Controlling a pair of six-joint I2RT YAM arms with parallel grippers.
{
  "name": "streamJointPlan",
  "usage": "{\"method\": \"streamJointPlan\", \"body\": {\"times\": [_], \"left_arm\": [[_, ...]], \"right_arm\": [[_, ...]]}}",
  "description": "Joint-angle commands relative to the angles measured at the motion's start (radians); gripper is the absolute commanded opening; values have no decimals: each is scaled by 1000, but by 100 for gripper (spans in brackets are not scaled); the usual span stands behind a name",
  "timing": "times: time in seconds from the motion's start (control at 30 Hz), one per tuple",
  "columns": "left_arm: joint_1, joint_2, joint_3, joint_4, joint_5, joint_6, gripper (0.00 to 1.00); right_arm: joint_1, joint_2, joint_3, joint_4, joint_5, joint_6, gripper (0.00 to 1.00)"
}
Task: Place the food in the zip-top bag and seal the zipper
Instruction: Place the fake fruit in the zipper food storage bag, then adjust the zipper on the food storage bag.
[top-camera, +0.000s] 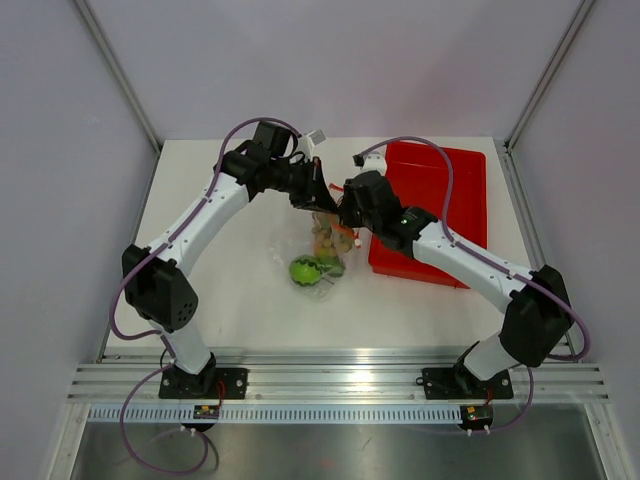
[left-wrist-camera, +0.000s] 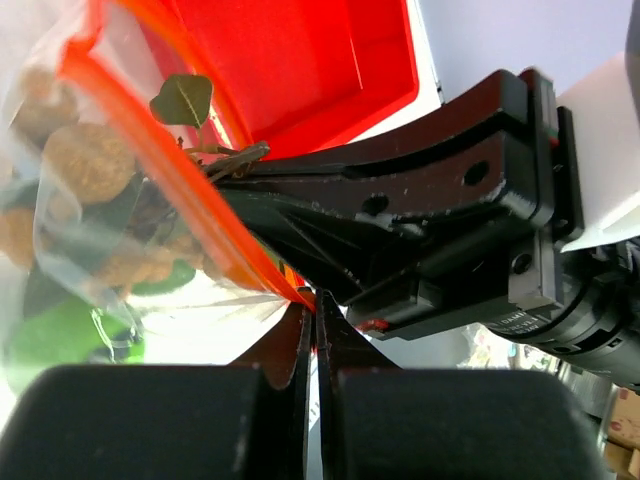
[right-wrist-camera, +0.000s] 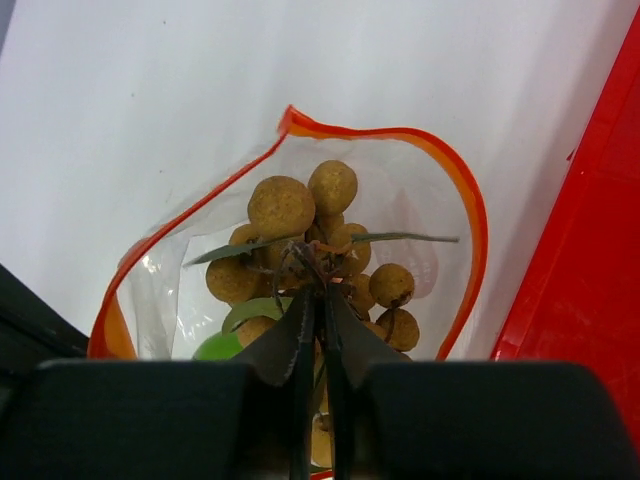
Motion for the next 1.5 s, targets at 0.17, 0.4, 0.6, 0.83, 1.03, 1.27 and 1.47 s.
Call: {"method": "streamJointPlan", "body": {"times": [0.17, 0.4, 0.6, 0.83, 1.03, 1.27, 1.47], "left_arm": [[26, -65, -10, 82, 81, -36, 0], [30, -73, -18, 90, 84, -39, 0], [30, -76, -16, 90, 83, -39, 0], [30, -81, -21, 92, 84, -39, 0], [30, -85, -27, 95, 85, -42, 0], [30, -91, -28, 95, 83, -43, 0], [85, -96, -18, 29, 31, 13, 0]], "right_arm": [[8, -155, 16, -95, 32, -18, 55], [-27, -235, 3, -190, 120, 28, 60], [-119, -275, -98, -155, 34, 149, 56], [-207, -229, -139, -153, -78, 212, 56], [-213, -142, -108, -135, -152, 202, 55], [-213, -63, -71, -130, -201, 203, 6], [-207, -128, 28, -236, -192, 177, 0]]}}
